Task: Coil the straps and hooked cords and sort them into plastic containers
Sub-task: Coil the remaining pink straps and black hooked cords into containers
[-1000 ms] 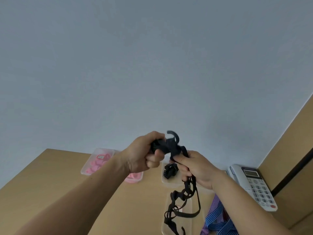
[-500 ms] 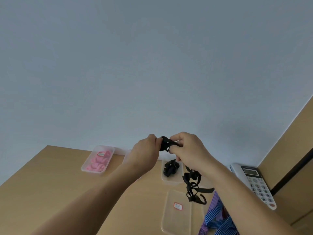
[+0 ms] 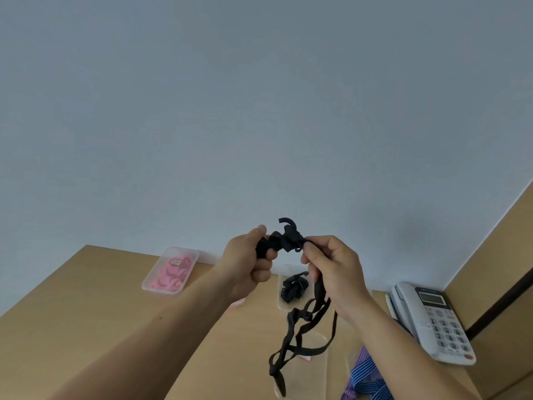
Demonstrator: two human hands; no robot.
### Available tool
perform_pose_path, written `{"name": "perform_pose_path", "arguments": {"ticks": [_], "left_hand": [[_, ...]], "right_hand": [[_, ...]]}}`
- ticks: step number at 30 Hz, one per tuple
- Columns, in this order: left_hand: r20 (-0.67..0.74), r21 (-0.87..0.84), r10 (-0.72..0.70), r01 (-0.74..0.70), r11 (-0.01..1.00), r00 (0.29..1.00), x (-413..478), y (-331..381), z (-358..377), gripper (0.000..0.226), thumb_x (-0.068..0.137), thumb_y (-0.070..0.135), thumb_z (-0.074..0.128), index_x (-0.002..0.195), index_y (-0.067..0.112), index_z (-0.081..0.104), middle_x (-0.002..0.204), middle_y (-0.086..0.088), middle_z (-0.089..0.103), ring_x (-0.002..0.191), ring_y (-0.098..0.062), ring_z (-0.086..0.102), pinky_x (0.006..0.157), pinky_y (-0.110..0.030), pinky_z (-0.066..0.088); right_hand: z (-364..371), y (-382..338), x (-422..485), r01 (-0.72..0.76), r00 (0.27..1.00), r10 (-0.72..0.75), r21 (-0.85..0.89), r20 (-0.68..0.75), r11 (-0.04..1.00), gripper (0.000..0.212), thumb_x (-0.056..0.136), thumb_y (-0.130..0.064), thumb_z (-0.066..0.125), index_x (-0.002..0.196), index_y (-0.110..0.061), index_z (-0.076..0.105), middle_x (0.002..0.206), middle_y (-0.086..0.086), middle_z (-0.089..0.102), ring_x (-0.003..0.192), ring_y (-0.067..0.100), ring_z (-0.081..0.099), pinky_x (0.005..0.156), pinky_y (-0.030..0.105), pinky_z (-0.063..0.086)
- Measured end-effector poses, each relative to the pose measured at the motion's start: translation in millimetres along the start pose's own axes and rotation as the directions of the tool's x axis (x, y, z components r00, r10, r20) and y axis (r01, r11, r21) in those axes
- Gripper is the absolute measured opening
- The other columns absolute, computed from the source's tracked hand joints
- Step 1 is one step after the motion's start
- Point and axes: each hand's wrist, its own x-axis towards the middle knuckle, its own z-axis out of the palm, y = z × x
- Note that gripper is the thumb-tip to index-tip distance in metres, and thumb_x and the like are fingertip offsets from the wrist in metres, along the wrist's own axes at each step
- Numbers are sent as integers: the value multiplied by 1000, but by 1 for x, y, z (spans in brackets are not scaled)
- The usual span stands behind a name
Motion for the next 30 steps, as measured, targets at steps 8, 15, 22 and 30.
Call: {"name": "perform_pose_path", "arguments": {"ticks": [8,15,22,30], "left_hand": [[426,-7,-149,168,986,892,-9,5,-8,30,93,35,46,70,17,46,48,7,34,39,-6,17,33,-15,17],[568,733,-499,-128,668,654,-28,14,1,29,95,34,45,80,10,51,51,4,35,45,-14,20,41,-22,14],[354,767,-120,-361,-531,928,-12,-14,15,13,100,8,42,101,5,54,107,-14,57,87,-30,57,62,-32,36],[-143,670,296,-128,732,944,16,-27,-4,34,103,31,39,79,13,57,63,-2,56,47,-15,47,46,-28,40]], "right_hand": [[-7,10,-2,-174,947,118,167,298,970,33,83,-52,65,76,-20,69,56,1,50,64,19,57,77,41,44],[-34,10,8,-366,411,445,-303,796,880,16,78,-6,71,93,-7,65,81,18,53,60,22,50,63,29,47],[-5,-5,19,-263,865,424,-478,268,838,14,77,-12,73,87,-10,63,64,2,60,39,9,46,45,24,35],[17,-4,-6,-1,989,45,-300,140,954,14,96,-22,55,111,-23,57,85,-6,69,53,11,52,60,27,45]]}}
